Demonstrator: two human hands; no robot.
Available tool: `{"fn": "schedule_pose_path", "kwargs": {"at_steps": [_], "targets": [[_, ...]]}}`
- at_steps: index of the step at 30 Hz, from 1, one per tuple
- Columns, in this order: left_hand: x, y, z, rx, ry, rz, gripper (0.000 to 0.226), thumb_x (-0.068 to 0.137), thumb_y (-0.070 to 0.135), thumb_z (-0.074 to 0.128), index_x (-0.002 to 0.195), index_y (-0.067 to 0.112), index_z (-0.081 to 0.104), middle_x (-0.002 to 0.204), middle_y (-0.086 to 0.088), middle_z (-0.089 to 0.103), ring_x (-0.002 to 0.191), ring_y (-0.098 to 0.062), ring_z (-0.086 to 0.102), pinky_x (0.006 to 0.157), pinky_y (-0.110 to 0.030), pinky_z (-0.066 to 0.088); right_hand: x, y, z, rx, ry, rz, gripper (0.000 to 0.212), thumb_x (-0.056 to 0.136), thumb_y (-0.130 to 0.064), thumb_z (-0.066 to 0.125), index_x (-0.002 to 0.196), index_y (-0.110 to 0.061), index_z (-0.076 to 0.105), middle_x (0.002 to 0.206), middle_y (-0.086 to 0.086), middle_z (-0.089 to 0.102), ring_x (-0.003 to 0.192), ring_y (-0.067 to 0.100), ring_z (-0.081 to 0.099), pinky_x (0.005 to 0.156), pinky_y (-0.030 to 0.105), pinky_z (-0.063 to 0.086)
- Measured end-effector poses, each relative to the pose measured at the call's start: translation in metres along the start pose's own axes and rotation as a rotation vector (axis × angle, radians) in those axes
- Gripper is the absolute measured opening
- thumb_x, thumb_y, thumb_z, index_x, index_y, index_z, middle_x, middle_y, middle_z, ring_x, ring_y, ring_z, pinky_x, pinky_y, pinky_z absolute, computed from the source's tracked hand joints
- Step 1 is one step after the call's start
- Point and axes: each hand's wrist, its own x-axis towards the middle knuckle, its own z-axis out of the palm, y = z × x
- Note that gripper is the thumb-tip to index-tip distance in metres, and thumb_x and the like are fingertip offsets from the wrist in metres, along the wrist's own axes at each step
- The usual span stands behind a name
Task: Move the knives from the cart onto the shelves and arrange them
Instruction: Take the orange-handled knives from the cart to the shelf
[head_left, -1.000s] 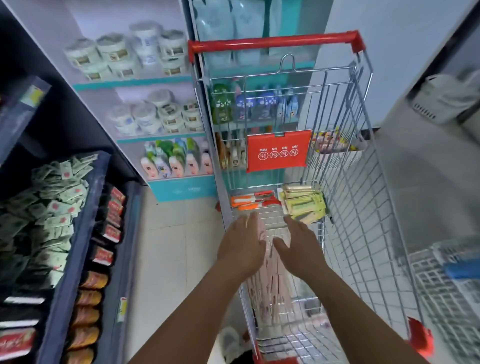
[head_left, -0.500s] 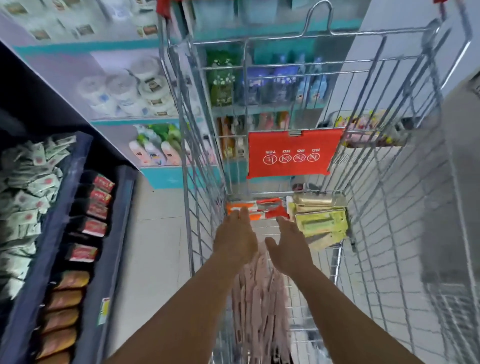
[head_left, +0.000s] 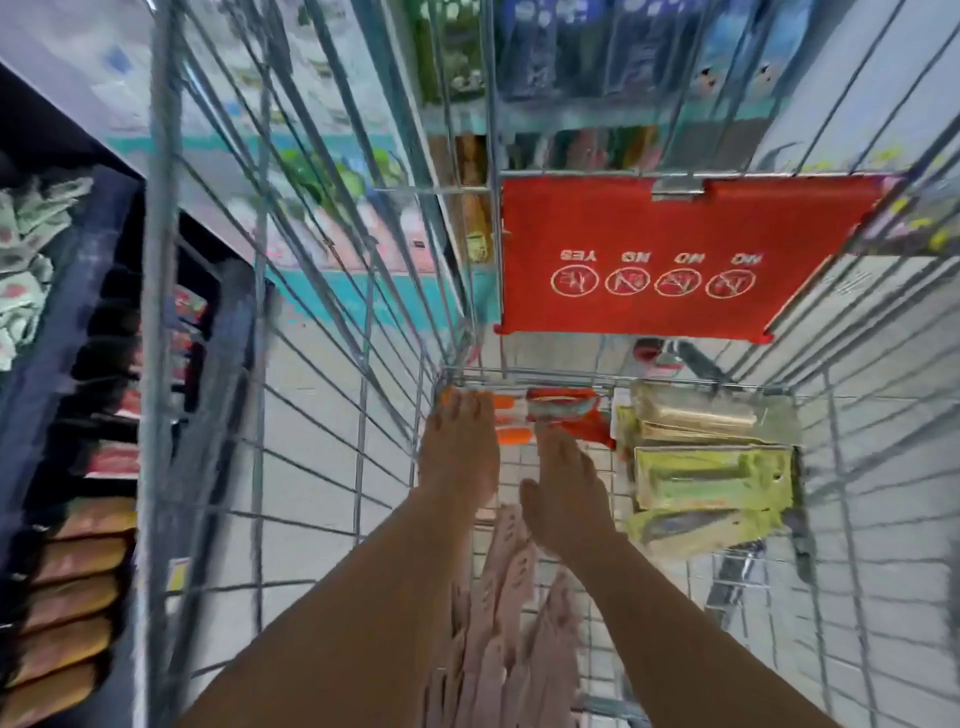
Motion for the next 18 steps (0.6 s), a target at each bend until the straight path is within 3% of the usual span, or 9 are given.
{"fn": "schedule_pose_path", "kwargs": {"at_steps": [4, 9, 13, 15, 18], "targets": [[0.02, -0.003, 0.014, 0.019, 0.032, 0.007, 0.075, 0.084, 0.006, 0.051, 0.149, 0.012, 0.013, 0.155, -0.009, 0.018, 0.144, -0.028, 0.011, 0.115, -0.04, 0.017, 0.014, 0.006, 0.011, -0.084, 0.016, -0.013, 0.075, 0.092, -0.028, 0.048, 0.153, -0.023, 0.003, 0.16, 0.005, 0.0, 0.143, 0.03, 0.018, 0.113, 0.04, 0.025], [0.034, -0.005, 0.022, 0.023, 0.033, 0.0, 0.073, 0.082, 0.016, 0.055, 0.146, 0.017, 0.02, 0.15, -0.009, 0.023, 0.141, -0.032, 0.015, 0.114, -0.043, 0.021, 0.016, 0.009, 0.017, -0.095, 0.026, 0.022, 0.071, 0.093, -0.026, 0.048, 0.151, -0.027, 0.007, 0.157, 0.005, -0.002, 0.141, 0.03, 0.016, 0.112, 0.04, 0.026], [0.038, -0.006, 0.025, -0.004, -0.015, 0.002, 0.053, 0.089, 0.034, 0.051, 0.136, 0.014, 0.035, 0.146, -0.012, 0.03, 0.139, -0.032, 0.022, 0.114, -0.042, 0.022, 0.011, 0.005, 0.024, 0.07, 0.09, 0.072, 0.065, 0.09, -0.018, 0.053, 0.147, -0.023, 0.022, 0.151, 0.009, 0.014, 0.139, 0.029, 0.018, 0.112, 0.038, 0.025], [0.04, -0.007, 0.028, 0.017, -0.036, 0.052, 0.052, 0.09, 0.038, 0.053, 0.133, 0.014, 0.037, 0.14, -0.011, 0.035, 0.134, -0.031, 0.028, 0.112, -0.04, 0.025, 0.008, 0.0, 0.027, 0.236, 0.146, 0.142, 0.059, 0.089, -0.012, 0.055, 0.143, -0.017, 0.03, 0.144, 0.012, 0.023, 0.134, 0.029, 0.028, 0.109, 0.038, 0.031], [0.043, -0.009, 0.031, 0.039, -0.046, 0.097, 0.055, 0.086, 0.043, 0.059, 0.131, 0.019, 0.039, 0.135, -0.009, 0.038, 0.128, -0.03, 0.035, 0.107, -0.041, 0.031, 0.007, -0.006, 0.025, 0.406, 0.172, 0.269, 0.058, 0.092, -0.01, 0.055, 0.142, -0.008, 0.027, 0.142, 0.015, 0.026, 0.128, 0.031, 0.038, 0.103, 0.037, 0.039]]}}
